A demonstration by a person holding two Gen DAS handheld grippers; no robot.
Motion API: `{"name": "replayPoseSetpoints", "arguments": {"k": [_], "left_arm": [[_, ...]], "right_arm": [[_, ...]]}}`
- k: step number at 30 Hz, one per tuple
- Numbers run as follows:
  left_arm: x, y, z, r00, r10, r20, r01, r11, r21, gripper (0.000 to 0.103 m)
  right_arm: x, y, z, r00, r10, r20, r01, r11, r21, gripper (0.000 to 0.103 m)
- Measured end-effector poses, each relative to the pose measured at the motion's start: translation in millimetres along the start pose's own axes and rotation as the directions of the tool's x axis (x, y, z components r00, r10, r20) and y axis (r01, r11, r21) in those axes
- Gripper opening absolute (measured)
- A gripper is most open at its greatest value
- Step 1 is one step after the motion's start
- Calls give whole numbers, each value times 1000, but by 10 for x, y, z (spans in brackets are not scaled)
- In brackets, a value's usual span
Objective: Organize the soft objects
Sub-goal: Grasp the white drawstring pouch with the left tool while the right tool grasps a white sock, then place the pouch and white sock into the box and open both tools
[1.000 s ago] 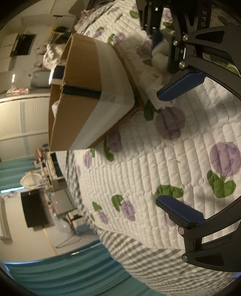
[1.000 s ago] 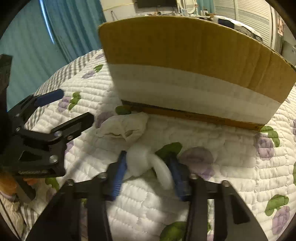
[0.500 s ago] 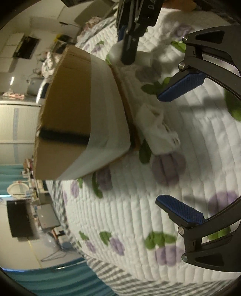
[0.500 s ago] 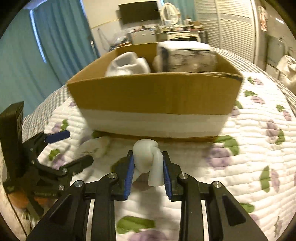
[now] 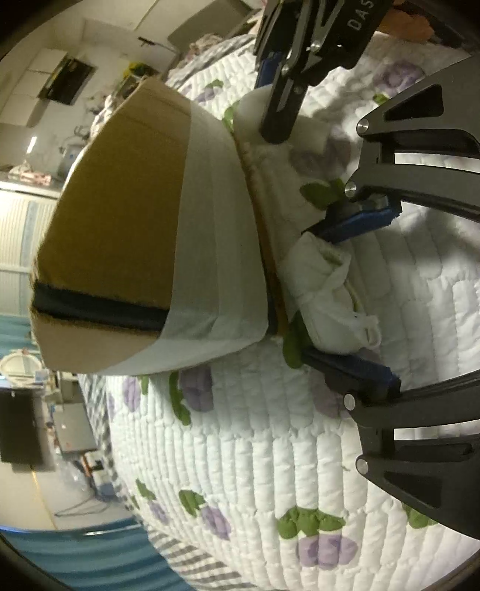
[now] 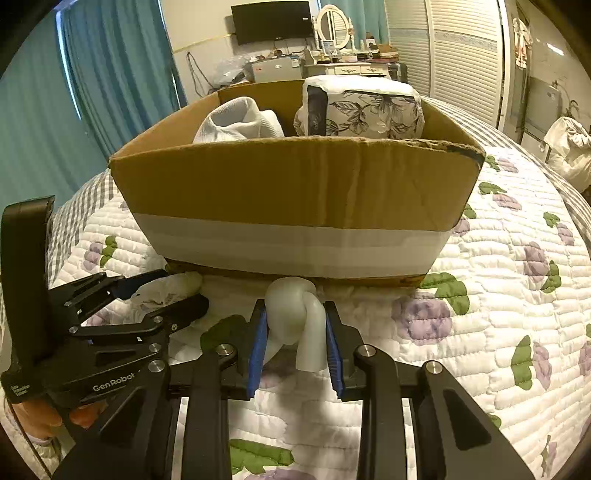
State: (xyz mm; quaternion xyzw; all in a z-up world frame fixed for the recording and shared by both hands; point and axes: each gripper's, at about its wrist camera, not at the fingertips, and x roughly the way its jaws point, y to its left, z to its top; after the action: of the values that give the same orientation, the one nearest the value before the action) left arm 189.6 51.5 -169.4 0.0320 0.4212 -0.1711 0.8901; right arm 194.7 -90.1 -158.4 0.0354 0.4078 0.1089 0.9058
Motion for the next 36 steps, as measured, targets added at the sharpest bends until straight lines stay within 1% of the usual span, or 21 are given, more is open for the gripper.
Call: {"name": "replayPoseSetpoints", "arguments": {"k": [5,10,13,17,20,24,31,33,36], "left_arm": [[-113,-93,-41,1000,-10,2,10,1000,1,54],[-275,-179,-69,999,36,11,-37,999,3,54],[-421,-208,-80,999,43,19,-43,999,-23,54],[-658,-312,-79,996,75,54,-74,997,-23,54],[-853,-405,-18,992,96,78,-95,995,-22,54],[-1144,-570,54,988,100,121,-96,995,-32,54],[-1685,-856,248,970,119,210,-119,993,-13,54],[-1795,-903,310,965,128,228,-128,992,-11,54],[-1906,-963,381,959,137,249,-138,990,-14,54]], "right_arm": [[-122,-34,-6,1000,8,19,-8,1000,5,28],[-283,7,-30,999,18,31,-18,1000,-10,28],[-445,8,-12,998,27,58,-26,1000,-14,28],[-733,-18,16,994,43,105,-42,999,-5,29],[-975,-52,25,989,50,137,-50,999,-1,29],[-1314,-106,31,981,63,182,-65,998,10,29],[-1869,-183,73,964,97,248,-99,995,-5,30],[-2026,-207,107,960,95,264,-94,995,-15,30],[-2221,-278,167,953,109,282,-107,994,-22,30]]}}
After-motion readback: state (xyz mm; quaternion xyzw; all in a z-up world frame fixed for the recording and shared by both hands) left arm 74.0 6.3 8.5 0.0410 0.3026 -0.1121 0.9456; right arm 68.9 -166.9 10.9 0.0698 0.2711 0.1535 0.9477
